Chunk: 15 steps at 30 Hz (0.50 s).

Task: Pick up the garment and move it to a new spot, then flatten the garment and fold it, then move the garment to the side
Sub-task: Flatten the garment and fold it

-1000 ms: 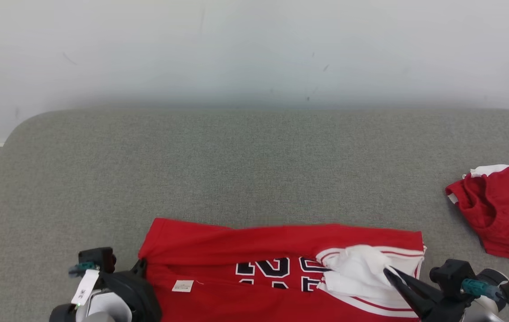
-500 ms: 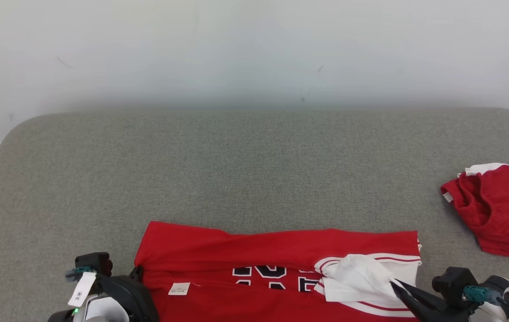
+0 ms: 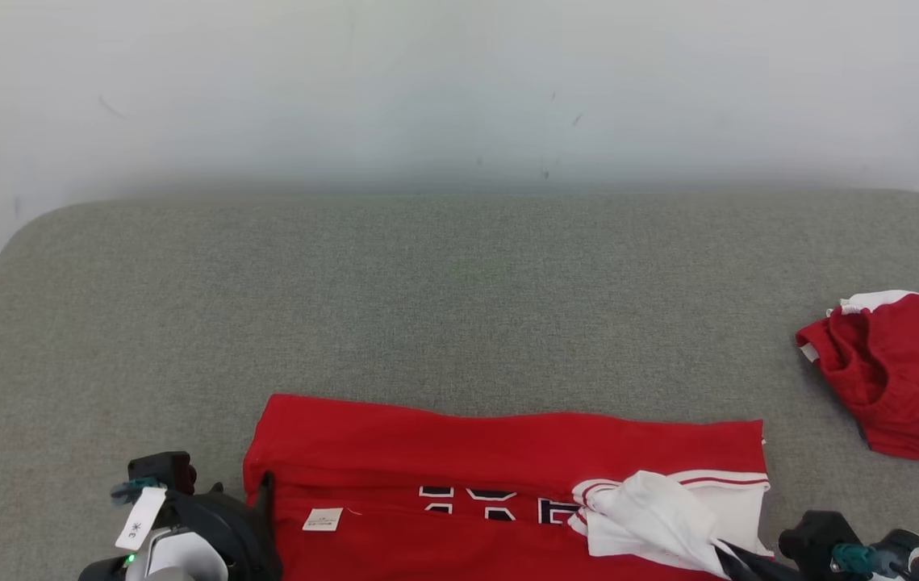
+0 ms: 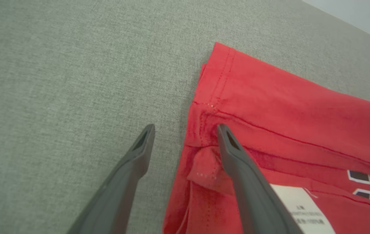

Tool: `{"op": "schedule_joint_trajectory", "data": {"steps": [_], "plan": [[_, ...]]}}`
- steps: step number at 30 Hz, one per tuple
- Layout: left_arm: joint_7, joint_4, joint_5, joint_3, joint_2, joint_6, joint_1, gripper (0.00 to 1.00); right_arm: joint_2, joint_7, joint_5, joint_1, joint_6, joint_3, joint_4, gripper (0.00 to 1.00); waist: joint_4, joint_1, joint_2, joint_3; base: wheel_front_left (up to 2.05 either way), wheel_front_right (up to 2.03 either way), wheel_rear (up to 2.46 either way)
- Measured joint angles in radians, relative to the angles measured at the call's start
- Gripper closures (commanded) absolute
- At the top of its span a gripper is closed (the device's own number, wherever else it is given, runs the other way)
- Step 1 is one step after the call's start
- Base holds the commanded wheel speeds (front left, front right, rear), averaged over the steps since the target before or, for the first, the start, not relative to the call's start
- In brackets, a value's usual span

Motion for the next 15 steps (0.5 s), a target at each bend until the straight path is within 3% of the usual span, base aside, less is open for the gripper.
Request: {"op": "schedule_joint_trajectory", "data": {"steps": [2,3,4,15], "plan": [[0.0,-0.004,0.0,0.003,0.004,0.0,0.0,0.0,-0.003,0.008,0.003,0.012,-0.007,-0.001,-0.005,0.96,0.0,0.0,0.0,0.001,0.0,0.0,0.0],[0.0,-0.005,-0.001,0.005,0.006,0.0,0.0,0.0,-0.002,0.013,0.009,0.017,-0.009,0.0,-0.006,0.33,0.0,0.0,0.0,0.002,0.0,0.0,0.0],[0.002,-0.007,-0.003,0.006,0.006,0.0,0.0,0.0,-0.002,0.019,0.009,0.02,-0.012,0.0,-0.008,0.0,-0.001,0.0,0.0,0.003,0.0,0.0,0.0],[-0.002,-0.024,-0.007,0.018,0.015,0.01,0.0,0.0,-0.004,0.08,0.026,0.036,-0.074,-0.017,-0.02,0.0,-0.005,0.0,0.0,0.007,0.0,0.0,0.0]]}}
